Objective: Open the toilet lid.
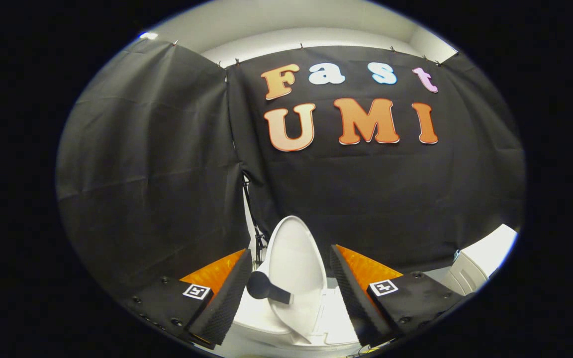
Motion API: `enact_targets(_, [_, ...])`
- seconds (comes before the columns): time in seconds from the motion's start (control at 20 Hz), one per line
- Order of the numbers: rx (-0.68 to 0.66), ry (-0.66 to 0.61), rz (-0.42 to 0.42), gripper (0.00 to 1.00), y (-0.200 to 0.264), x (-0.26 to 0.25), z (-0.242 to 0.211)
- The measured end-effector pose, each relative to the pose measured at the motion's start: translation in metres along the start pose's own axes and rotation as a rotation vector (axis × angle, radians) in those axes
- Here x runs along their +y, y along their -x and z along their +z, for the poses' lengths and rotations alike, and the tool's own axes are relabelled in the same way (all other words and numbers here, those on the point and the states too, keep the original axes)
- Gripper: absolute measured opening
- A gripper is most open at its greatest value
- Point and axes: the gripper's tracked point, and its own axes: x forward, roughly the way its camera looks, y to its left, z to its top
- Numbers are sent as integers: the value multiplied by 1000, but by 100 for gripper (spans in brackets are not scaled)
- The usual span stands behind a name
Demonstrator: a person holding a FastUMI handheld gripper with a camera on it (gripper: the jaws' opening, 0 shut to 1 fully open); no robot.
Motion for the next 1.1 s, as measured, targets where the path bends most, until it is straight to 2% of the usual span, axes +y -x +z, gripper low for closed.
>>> enact_targets(0.4, [-55,27,-94,100,39,-77,35])
enact_targets(1.1, [-88,49,-240,100,86,-184,53])
